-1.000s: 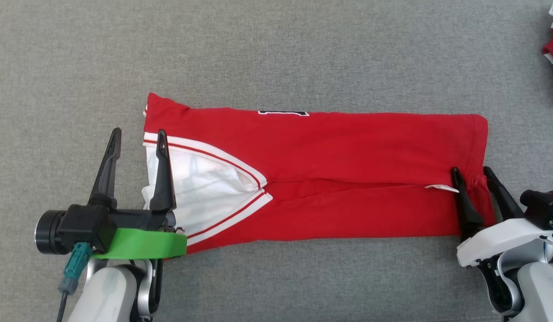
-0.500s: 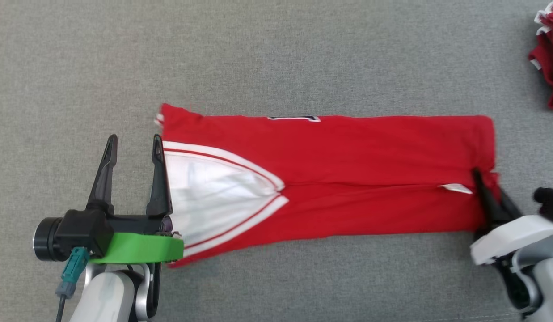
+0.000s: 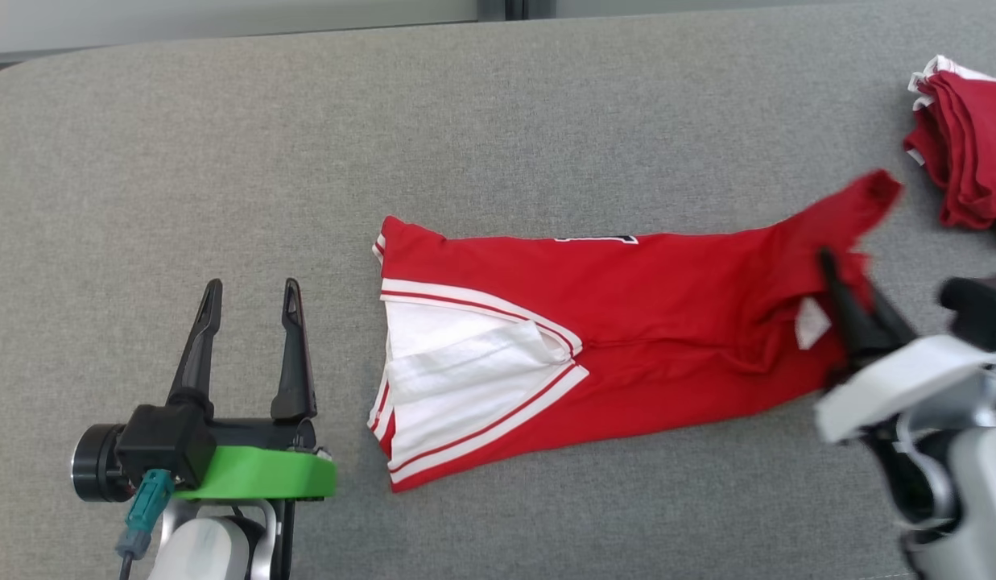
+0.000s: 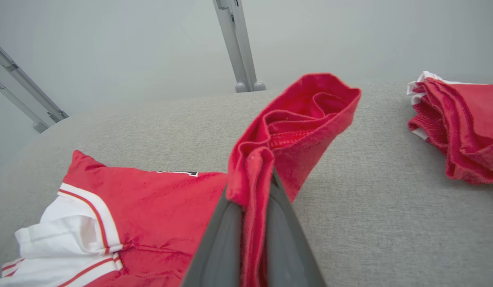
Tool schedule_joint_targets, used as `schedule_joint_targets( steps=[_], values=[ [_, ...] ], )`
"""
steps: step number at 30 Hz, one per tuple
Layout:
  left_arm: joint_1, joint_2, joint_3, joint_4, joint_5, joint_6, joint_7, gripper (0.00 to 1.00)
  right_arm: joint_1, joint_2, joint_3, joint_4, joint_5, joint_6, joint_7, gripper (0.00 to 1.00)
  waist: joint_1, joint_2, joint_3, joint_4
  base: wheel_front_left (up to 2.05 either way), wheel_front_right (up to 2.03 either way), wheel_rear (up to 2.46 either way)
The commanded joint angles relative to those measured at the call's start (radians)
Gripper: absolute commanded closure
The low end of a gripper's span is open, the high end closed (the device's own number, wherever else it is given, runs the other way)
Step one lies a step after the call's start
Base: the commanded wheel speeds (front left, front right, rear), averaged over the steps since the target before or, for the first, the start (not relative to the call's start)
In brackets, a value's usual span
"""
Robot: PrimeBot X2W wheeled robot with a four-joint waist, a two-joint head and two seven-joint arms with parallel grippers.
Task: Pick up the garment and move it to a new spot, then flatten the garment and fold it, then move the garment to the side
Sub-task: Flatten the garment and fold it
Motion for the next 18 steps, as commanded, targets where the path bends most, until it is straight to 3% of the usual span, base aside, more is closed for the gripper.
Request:
schedule_joint_targets(
  steps=[1, 4, 8, 18],
  values=[
    [0.014, 0.004, 0.001, 0.002, 0.005, 0.004, -0.003, 0.0, -0.016, 0.031, 0.033, -0.028, -0.009, 0.0, 0.027, 1.0, 0.0, -0.0001, -0.015, 0.001, 0.0, 0.0, 0.0],
    [0.012, 0.003, -0.004, 0.002, 0.006, 0.005, -0.003, 0.0, -0.052, 0.121, 0.126, -0.064, -0.01, 0.0, 0.066, 1.0, 0.0, -0.0001, -0.019, 0.008, 0.0, 0.0, 0.0],
    [-0.008, -0.003, -0.015, 0.002, 0.01, 0.002, 0.0, 0.0, -0.103, 0.21, 0.255, -0.017, 0.014, 0.0, 0.047, 1.0, 0.0, -0.0001, -0.006, 0.03, 0.0, 0.0, 0.0],
    [-0.061, -0.031, -0.047, 0.022, 0.011, -0.012, -0.001, 0.0, -0.262, 0.244, 0.553, 0.238, 0.187, 0.0, -0.129, 1.0, 0.0, -0.0001, 0.065, 0.103, 0.0, 0.0, 0.0]
  ],
)
